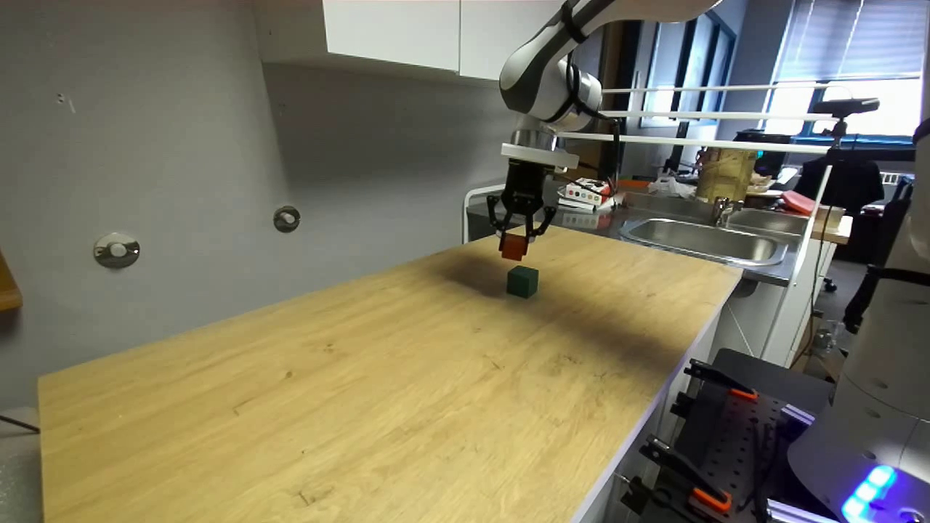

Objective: Put the orange block on the green block

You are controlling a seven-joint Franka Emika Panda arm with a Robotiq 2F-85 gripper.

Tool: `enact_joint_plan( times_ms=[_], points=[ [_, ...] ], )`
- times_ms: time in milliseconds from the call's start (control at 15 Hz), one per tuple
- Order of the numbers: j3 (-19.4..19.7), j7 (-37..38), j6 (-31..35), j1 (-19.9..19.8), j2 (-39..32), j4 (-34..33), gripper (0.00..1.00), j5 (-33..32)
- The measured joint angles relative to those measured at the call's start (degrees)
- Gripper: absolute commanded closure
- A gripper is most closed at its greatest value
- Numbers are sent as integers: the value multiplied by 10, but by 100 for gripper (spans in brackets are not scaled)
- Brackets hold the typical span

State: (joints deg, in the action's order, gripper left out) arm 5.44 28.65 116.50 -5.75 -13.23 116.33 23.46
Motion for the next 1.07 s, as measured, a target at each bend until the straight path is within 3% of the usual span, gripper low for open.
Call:
enact_joint_plan(
  times_ms=[1067],
  points=[
    [22,-4,-48,-34,-90,-75,81,0]
  ],
)
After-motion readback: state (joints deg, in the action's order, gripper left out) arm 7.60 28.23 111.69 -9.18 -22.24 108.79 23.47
